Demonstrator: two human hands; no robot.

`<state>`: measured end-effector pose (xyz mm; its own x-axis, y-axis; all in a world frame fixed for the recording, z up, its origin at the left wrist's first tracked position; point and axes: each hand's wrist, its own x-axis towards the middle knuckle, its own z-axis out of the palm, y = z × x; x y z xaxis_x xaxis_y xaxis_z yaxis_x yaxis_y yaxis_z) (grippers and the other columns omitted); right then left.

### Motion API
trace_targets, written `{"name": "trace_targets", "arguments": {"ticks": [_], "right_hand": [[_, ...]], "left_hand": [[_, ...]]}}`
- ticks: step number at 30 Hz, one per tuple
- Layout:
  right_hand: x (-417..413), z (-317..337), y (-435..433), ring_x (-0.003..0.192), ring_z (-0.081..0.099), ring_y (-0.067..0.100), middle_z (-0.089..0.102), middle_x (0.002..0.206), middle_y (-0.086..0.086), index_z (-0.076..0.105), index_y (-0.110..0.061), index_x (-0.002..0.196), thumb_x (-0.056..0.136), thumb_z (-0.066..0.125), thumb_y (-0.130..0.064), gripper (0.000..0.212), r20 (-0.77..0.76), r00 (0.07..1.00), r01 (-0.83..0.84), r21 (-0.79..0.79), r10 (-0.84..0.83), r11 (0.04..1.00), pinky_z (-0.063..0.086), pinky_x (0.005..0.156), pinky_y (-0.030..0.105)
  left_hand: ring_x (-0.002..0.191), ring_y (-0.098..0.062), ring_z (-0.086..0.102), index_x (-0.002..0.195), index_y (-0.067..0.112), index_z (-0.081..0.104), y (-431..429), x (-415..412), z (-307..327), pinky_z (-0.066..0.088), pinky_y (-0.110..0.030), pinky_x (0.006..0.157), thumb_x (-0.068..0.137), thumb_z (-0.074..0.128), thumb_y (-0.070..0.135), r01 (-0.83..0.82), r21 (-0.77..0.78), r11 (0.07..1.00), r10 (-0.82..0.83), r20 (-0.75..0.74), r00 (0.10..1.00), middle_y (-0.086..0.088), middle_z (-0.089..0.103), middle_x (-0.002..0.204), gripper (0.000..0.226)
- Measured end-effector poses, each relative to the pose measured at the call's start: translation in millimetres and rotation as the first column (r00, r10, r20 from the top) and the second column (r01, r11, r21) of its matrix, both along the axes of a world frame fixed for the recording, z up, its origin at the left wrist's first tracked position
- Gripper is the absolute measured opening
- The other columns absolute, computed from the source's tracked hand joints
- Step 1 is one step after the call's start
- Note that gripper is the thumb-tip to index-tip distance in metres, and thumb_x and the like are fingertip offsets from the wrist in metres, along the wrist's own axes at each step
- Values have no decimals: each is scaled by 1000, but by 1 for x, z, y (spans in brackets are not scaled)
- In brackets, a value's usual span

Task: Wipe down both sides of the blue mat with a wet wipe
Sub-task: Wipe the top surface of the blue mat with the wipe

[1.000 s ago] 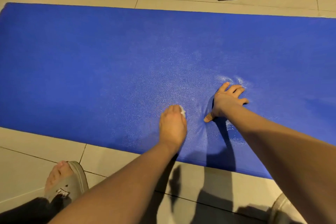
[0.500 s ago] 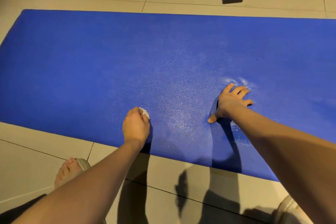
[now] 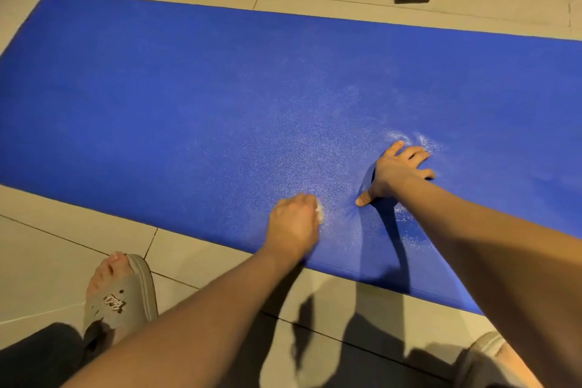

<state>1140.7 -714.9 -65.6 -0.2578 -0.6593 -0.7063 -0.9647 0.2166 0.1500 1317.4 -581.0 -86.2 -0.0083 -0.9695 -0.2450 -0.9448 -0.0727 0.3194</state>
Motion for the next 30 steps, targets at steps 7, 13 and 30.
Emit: {"name": "trace_targets", "arguments": {"ticks": [7, 13, 30], "right_hand": [[1, 1, -1, 148, -5, 53, -9, 159, 34, -22, -3, 154, 32, 95, -65, 179, 1, 1000, 6, 0, -6, 1000, 27, 107, 73], [2, 0, -2, 148, -6, 53, -10, 159, 34, -22, -4, 154, 32, 95, -64, 179, -6, 1000, 11, 5, -11, 1000, 27, 107, 74], [1, 1, 0, 149, -8, 52, -12, 159, 34, -22, -4, 154, 33, 95, -64, 178, 13, 1000, 17, -10, -17, 1000, 24, 109, 73]], "left_hand": [[85, -36, 64, 96, 8, 60, 17, 115, 1, 46, -41, 72, 100, 53, 23, -481, -120, 868, 490, 58, 870, -12, 67, 95, 17], [82, -36, 62, 90, 7, 62, 25, 42, -7, 46, -41, 73, 97, 57, 16, -475, -134, 870, 461, -124, 879, -15, 66, 91, 12], [71, -24, 56, 88, 15, 58, 29, 117, -6, 45, -41, 72, 97, 55, 27, -266, -157, 951, 287, 133, 948, -5, 63, 81, 16]]}}
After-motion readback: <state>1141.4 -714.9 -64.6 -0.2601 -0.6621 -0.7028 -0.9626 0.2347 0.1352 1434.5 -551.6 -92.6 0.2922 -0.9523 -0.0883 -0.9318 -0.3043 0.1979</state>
